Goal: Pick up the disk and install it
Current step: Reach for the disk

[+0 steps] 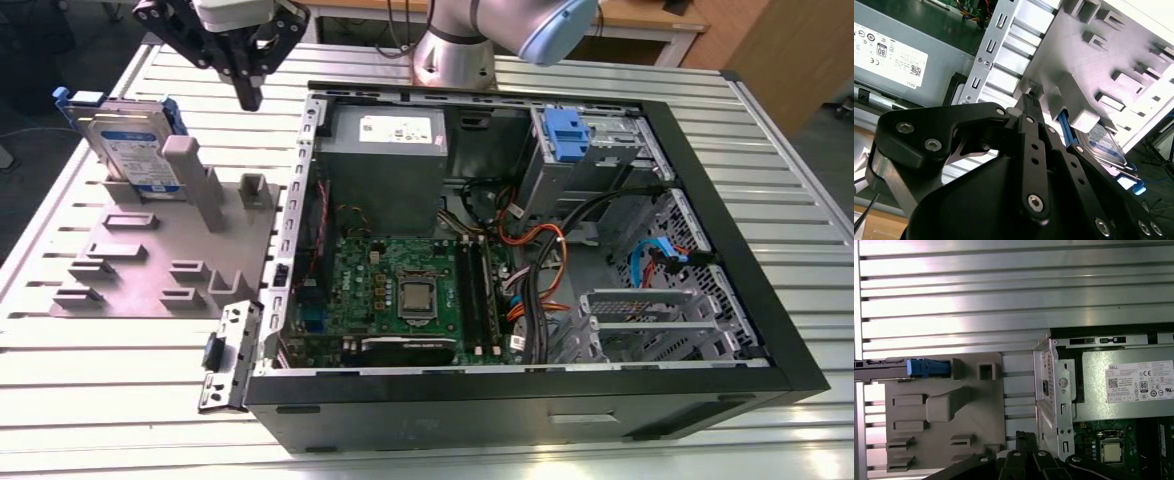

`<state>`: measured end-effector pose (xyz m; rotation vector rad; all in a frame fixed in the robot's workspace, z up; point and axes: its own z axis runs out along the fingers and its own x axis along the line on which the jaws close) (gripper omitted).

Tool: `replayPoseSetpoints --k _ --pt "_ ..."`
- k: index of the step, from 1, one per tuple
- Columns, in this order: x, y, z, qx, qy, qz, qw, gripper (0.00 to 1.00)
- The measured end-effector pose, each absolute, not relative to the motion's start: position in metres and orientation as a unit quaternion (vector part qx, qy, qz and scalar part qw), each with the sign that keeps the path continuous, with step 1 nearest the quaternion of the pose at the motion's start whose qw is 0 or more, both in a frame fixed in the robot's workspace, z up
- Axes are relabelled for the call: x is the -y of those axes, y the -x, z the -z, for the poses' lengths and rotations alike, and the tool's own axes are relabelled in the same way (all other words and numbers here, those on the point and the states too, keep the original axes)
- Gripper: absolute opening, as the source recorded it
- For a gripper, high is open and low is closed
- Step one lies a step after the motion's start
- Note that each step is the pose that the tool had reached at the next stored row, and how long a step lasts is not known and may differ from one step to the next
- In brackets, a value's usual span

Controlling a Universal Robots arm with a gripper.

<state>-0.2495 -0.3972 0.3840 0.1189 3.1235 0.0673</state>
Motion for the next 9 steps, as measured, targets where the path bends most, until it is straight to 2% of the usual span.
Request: replayPoseSetpoints --k 9 --pt "0.3972 0.2504 -0.3839 -0.999 -0.038 -0.022 0.008 0.11"
